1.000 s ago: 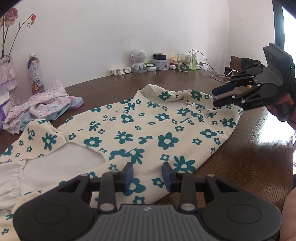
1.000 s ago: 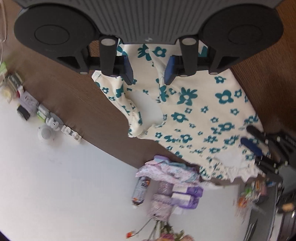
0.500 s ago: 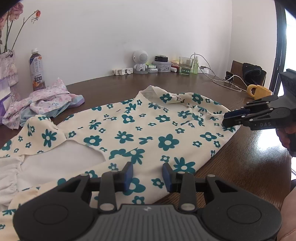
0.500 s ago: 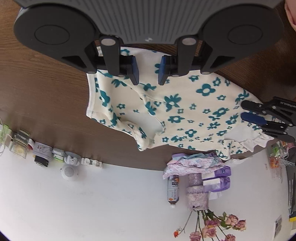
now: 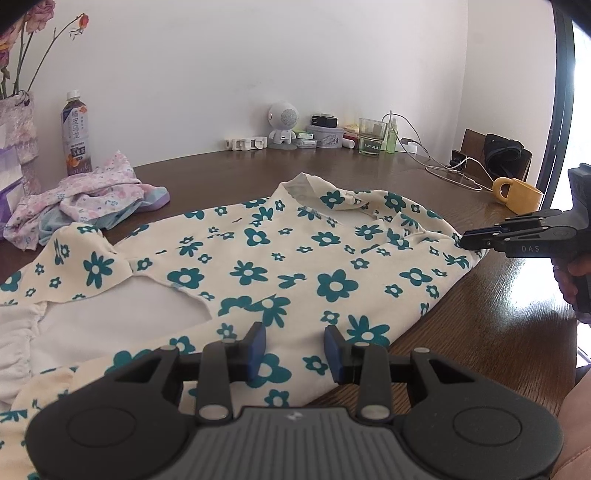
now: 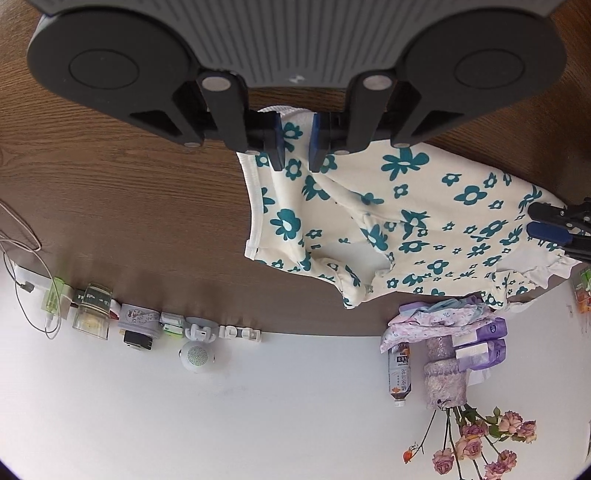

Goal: Fold clothes

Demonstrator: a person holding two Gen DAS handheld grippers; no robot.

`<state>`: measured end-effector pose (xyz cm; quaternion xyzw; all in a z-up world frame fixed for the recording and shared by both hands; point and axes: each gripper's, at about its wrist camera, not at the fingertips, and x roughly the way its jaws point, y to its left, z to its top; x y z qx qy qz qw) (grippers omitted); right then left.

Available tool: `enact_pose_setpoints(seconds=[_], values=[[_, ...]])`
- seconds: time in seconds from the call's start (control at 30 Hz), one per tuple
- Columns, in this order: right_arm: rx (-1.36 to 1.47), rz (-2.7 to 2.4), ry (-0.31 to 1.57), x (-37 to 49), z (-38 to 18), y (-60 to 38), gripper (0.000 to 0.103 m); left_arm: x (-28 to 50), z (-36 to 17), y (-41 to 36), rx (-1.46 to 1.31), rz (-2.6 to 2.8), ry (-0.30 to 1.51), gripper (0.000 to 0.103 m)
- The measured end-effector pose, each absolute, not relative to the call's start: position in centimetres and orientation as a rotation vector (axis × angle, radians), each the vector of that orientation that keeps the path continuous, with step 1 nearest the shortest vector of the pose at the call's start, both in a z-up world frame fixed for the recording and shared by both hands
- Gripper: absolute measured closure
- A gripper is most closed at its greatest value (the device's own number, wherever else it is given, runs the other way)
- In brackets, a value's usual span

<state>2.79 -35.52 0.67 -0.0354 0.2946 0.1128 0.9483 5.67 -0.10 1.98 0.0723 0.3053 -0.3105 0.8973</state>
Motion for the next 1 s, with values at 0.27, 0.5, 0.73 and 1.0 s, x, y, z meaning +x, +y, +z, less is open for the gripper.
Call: enact_pose_setpoints(seconds=[0.27, 0.5, 0.73, 1.0], values=[[0.039, 0.245, 0.531, 2.2, 1.8, -35.5, 0.087, 5.6, 2.0, 0.0, 0.145, -0.646, 0.627, 0.07], [-0.03, 0.441, 0.511, 3.9, 3.2, -27.9, 0.087, 5.6, 2.0, -0.1, 0.149, -0.645, 0.626, 0.069], [-0.135, 0.483, 0.571, 6.4, 2.2, -22.2, 0.087, 5.6, 2.0, 0.0, 0.144, -0.655, 0.627, 0.065], [-0.169, 0.463, 0.615, 6.4, 0.7, -22.1, 0.085, 5.4, 1.9, -0.3, 0.151, -0.668, 0.625, 0.06]])
